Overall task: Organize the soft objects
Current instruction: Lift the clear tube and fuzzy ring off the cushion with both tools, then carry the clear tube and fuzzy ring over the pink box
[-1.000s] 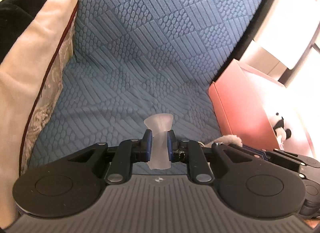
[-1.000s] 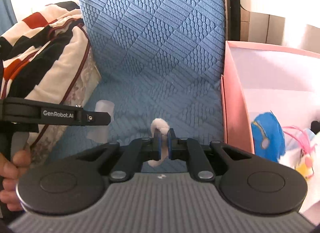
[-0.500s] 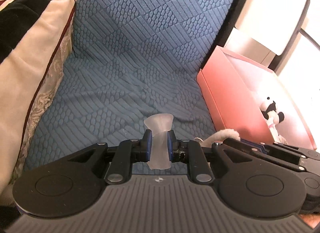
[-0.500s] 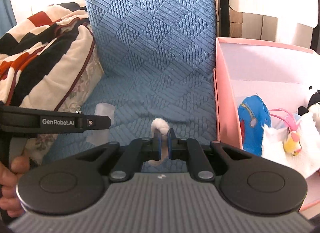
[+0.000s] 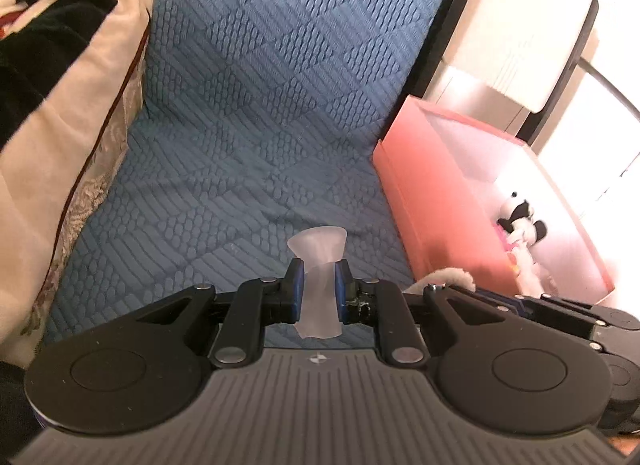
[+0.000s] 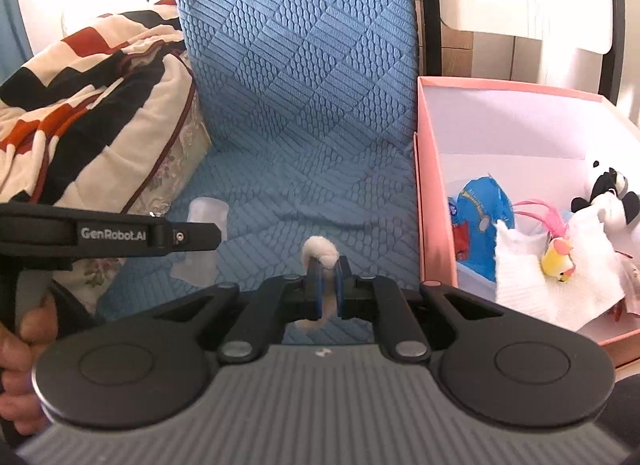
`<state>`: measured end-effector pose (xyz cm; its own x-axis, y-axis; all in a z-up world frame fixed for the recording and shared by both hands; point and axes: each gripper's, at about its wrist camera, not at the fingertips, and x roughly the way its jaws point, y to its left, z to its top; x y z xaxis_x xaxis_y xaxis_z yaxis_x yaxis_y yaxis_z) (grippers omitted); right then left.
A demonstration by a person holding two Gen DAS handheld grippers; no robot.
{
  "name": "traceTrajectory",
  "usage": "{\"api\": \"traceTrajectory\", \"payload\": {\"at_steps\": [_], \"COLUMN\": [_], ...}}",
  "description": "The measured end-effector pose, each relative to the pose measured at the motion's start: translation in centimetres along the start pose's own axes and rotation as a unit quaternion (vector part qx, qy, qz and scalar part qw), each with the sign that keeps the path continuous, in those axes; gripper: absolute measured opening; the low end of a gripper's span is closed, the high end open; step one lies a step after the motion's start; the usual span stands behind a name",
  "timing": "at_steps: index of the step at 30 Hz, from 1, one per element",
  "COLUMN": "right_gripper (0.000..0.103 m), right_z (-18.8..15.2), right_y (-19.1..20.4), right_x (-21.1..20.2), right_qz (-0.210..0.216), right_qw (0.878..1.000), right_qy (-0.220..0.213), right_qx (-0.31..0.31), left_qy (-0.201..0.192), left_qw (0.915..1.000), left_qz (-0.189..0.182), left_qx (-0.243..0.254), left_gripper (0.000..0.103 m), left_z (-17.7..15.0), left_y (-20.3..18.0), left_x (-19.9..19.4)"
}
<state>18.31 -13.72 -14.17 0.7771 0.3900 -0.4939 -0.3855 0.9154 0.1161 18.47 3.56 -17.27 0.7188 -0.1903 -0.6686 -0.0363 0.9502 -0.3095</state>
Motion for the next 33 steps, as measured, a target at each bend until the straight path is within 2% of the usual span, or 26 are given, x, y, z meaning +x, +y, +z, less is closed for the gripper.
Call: {"api": "traceTrajectory", "payload": {"at_steps": [10,17,24,33], "right_gripper": [0.01,0.01,0.01,0.01], "right_z": [3.0,5.7,7.9,11.6], "right_y": [-0.8,-2.1,-3.6,-6.2], "right_x": [-3.7,-6.6,-9.2,-12.5], "right_qz": [0.005,-0.007,-0.008,-0.002], "right_qw": [1.0,0.999,0.998,0.996], "right_qy": [-0.025,-0.053,-0.066,-0.083], "right_qx": [0.005,0.003,0.006,0.014], "left_qy": [-0.02,-0.036,-0.05,-0.05], "left_qw": [0.9997,0.999,0.9984,0.9982], "left_qz": [-0.013,-0.027,-0.027,-0.033], "left_qx": [0.006,-0.003,0.002,0.008], "left_gripper": [0.019,0.019,0.019,0.019], "left_z": [2.2,4.0,6.3,8.5], "left_y": [-3.1,-5.8,-8.7,-13.2], "left_x": [-3.7,-6.0,-7.7,-8.6]}}
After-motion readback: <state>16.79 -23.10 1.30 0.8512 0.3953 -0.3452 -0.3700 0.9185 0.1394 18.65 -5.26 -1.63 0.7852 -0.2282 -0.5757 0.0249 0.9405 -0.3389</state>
